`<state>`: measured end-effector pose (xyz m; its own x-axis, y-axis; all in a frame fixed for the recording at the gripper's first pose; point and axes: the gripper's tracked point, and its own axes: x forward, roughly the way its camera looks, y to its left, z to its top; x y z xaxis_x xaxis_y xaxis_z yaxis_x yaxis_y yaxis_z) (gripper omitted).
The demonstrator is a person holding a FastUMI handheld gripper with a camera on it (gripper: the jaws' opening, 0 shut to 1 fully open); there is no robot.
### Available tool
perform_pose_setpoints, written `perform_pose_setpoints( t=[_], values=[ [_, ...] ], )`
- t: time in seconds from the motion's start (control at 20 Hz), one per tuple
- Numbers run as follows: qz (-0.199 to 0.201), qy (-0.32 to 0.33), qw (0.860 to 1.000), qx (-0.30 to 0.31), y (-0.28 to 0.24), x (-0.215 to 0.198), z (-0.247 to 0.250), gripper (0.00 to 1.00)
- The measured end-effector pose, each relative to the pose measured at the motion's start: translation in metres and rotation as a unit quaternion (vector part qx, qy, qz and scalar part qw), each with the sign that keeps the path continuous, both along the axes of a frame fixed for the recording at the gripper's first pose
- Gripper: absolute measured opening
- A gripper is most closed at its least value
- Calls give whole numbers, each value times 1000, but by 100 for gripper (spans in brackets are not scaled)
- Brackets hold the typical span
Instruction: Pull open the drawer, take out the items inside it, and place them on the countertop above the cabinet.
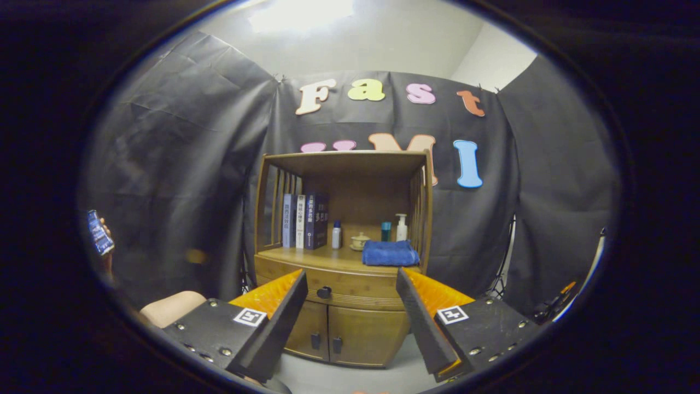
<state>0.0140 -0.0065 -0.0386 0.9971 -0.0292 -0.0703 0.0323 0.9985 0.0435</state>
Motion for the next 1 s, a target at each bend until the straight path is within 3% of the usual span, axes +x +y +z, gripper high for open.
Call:
perform_pose_setpoints(
  t=[0.75,1.0],
  values=[
    [-2,9,1000,9,-1,4,-16,98],
    [-10,26,1000,10,2,25,-41,98]
  ],
)
